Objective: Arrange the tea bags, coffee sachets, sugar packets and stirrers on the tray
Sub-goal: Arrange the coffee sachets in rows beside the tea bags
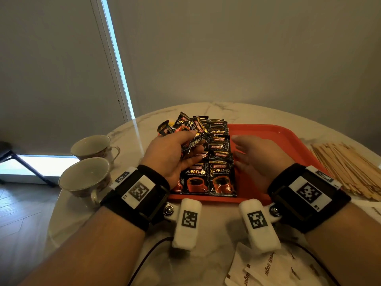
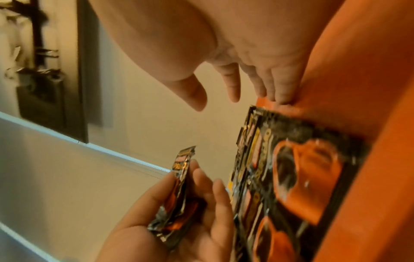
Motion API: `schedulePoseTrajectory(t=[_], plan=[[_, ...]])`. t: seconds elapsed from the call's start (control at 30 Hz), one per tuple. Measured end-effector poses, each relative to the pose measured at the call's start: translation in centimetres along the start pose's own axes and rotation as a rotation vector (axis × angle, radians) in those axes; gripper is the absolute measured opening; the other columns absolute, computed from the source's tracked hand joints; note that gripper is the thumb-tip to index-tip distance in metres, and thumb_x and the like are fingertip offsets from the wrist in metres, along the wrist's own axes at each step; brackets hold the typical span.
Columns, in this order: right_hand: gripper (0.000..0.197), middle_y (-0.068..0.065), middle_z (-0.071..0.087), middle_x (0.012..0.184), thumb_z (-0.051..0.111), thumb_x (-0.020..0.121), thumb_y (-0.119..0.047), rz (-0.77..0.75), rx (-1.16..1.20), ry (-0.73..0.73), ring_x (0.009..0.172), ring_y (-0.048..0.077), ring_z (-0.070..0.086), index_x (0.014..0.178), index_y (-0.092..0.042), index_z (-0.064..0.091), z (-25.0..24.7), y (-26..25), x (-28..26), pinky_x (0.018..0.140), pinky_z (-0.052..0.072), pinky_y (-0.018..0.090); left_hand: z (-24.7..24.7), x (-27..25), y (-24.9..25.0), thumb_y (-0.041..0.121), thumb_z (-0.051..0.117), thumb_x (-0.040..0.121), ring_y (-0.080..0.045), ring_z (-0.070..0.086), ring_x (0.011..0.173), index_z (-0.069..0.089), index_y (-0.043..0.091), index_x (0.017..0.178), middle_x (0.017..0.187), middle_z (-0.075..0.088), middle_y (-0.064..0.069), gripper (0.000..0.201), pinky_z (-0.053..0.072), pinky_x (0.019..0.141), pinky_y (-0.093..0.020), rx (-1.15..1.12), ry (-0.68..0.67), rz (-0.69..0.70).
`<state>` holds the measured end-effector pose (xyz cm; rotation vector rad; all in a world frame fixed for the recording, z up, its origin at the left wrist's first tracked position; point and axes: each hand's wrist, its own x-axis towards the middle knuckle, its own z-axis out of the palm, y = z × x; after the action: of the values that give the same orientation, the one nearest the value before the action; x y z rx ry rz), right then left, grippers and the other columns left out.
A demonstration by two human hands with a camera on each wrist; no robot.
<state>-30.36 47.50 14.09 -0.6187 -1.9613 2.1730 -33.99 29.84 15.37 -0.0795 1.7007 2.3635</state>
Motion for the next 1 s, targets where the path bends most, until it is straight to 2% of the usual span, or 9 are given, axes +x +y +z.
schedulePoseTrajectory(t=[0.13,0.17,0.3,0.4,0.5,0.63,0.77,0.9,1.0], plan=[[0.017,-0.002,0.078,0.095,0.058,0.103,-0.026,0.025,0.086,-0.052,0.082,0.007,0.073,0.112,-0.013,0.064,0.4,0.4,-0.2,0.072,0.053,0.024,-0.1,0.0,0.1,0.012,0.069,0.097,-0.02,0.074,0.073,0.068,0.007,0.108,0.096,0.079,-0.015,0.012,0.066,0.078,-0.041,-0.023,0.017,0.008],[0.018,-0.002,0.076,0.095,0.057,0.103,-0.028,0.026,0.082,-0.032,0.084,0.006,0.071,0.112,-0.014,0.062,0.4,0.3,-0.1,0.074,0.052,0.023,-0.1,-0.1,0.2,0.012,0.069,0.098,-0.019,0.074,0.073,0.068,0.007,0.107,0.098,0.079,-0.015,0.011,0.066,0.078,-0.041,-0.028,0.021,0.011],[0.055,0.006,0.051,0.148,0.059,0.1,-0.04,0.03,0.078,0.027,0.129,0.023,0.051,0.148,-0.017,0.045,-0.1,-0.6,1.2,0.105,0.043,0.039,-0.2,-0.2,0.3,0.013,0.068,0.099,-0.019,0.074,0.074,0.068,0.007,0.109,0.107,0.077,-0.018,0.012,0.066,0.075,-0.039,-0.047,0.031,0.009],[0.056,0.01,0.041,0.157,0.055,0.102,-0.037,0.047,0.122,0.01,0.142,0.029,0.041,0.153,-0.02,0.04,-0.3,-1.7,2.9,0.116,0.035,0.048,-0.1,-0.3,0.4,0.012,0.067,0.099,-0.02,0.074,0.073,0.068,0.007,0.11,0.114,0.076,-0.019,0.012,0.066,0.075,-0.039,-0.072,0.05,0.006],[0.053,0.011,0.037,0.159,0.051,0.105,-0.031,0.037,0.11,-0.003,0.146,0.032,0.036,0.154,-0.021,0.038,0.1,-2.5,4.5,0.118,0.033,0.051,0.0,-0.2,0.5,0.012,0.066,0.1,-0.02,0.073,0.073,0.068,0.007,0.109,0.111,0.076,-0.019,0.011,0.066,0.076,-0.04,-0.086,0.062,0.004],[0.047,0.011,0.052,0.144,0.051,0.105,-0.022,0.053,0.105,-0.053,0.136,0.029,0.048,0.151,-0.018,0.042,0.8,-2.5,5.7,0.115,0.039,0.05,-0.3,0.1,0.5,0.012,0.066,0.1,-0.02,0.073,0.074,0.069,0.007,0.109,0.107,0.077,-0.018,0.011,0.066,0.074,-0.038,-0.101,0.081,0.011],[0.047,0.018,0.051,0.148,0.053,0.104,-0.032,0.055,0.094,-0.046,0.136,0.038,0.05,0.144,-0.008,0.05,1.1,-2.2,6.7,0.113,0.043,0.051,-0.3,0.4,0.5,0.011,0.066,0.1,-0.018,0.073,0.07,0.069,0.005,0.109,0.102,0.077,-0.016,0.012,0.066,0.072,-0.038,-0.104,0.082,0.023],[0.053,0.011,0.048,0.149,0.057,0.101,-0.035,0.099,0.13,0.042,0.132,0.032,0.049,0.149,-0.017,0.046,0.8,-3.3,8.1,0.096,0.049,0.043,-0.1,0.4,0.4,0.01,0.067,0.099,-0.018,0.073,0.069,0.069,0.007,0.105,0.091,0.077,-0.012,0.007,0.066,0.071,-0.036,-0.099,0.073,0.019],[0.058,0.014,0.048,0.149,0.058,0.098,-0.037,0.106,0.142,0.052,0.135,0.032,0.048,0.15,-0.014,0.043,0.7,-3.8,9.6,0.11,0.043,0.049,-0.1,0.5,0.3,0.01,0.068,0.098,-0.02,0.074,0.074,0.069,0.006,0.107,0.103,0.077,-0.016,0.01,0.066,0.069,-0.035,-0.089,0.071,0.007]])
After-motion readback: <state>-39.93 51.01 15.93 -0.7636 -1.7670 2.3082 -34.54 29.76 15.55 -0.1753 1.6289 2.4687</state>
